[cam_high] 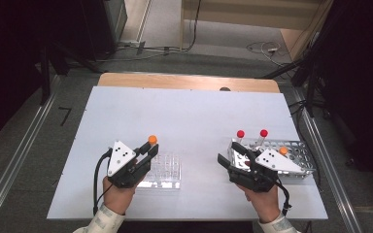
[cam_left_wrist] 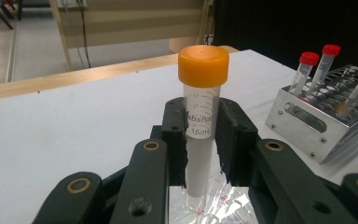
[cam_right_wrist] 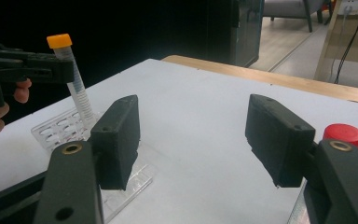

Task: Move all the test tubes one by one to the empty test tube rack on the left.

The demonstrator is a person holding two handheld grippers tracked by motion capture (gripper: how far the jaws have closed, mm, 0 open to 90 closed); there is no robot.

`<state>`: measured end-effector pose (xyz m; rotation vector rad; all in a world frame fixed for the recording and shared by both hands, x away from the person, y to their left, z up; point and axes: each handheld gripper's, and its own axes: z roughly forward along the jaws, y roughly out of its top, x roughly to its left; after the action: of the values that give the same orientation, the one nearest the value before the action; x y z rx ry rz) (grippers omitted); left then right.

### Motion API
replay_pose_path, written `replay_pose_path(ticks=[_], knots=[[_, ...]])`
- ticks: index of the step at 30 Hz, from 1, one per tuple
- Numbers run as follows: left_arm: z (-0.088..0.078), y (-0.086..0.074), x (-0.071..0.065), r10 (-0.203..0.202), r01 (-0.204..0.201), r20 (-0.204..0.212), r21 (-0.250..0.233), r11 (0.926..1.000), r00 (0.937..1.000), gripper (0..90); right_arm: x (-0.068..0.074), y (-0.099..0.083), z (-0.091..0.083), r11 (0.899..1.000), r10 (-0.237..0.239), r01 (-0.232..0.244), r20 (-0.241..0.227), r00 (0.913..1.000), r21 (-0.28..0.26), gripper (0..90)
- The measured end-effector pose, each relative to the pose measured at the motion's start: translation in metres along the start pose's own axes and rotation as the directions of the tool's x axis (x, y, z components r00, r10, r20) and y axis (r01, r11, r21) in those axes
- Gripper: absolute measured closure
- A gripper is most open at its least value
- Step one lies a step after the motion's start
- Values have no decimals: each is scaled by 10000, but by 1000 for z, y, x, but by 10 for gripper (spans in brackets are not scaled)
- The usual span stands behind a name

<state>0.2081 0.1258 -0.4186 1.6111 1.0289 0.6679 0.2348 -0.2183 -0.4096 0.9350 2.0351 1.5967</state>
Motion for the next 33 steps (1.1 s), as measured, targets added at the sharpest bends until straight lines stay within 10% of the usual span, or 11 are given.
replay_pose_path(ticks=[33], knots=[[19,-22,-3,309,-301,-60,1053,9940,9995,739,1,-1,-1,10000,5,-5,8,10000,33,341]])
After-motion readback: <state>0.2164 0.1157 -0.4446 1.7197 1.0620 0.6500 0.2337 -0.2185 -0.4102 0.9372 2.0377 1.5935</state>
